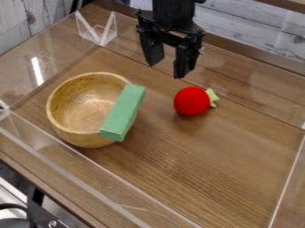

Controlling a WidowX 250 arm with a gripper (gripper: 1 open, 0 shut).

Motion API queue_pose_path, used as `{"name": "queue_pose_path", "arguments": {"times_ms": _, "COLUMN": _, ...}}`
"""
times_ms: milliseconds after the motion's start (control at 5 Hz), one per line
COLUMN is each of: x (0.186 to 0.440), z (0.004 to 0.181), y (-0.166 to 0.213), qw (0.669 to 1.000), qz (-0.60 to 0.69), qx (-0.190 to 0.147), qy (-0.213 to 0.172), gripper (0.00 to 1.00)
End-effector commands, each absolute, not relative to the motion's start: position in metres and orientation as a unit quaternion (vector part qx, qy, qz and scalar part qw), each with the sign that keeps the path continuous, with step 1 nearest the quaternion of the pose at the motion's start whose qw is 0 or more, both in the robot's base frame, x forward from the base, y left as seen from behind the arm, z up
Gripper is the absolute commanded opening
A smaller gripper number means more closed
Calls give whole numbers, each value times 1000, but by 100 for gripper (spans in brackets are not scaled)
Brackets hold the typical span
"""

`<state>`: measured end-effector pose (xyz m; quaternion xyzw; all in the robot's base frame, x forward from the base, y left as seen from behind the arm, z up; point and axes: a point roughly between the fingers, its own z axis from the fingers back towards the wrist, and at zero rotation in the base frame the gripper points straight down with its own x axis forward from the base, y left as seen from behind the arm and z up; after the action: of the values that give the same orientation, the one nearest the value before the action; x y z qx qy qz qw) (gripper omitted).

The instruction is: Put the green stick in the brown bowl

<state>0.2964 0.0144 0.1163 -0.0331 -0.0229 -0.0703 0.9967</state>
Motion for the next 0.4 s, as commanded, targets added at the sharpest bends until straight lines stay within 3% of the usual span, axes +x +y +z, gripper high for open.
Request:
{"name": "queue_pose_path", "arguments": {"times_ms": 0, "x": 301, "z": 132, "y": 18, "qw": 996, "qz": -65, "qx": -25, "qy": -57, "gripper": 100}}
{"name": "queue_pose_path", "arguments": {"times_ms": 200, "x": 301, "z": 130, "y": 18, "qw": 997, "qz": -40, "qx": -20, "qy": -62, "gripper": 100}}
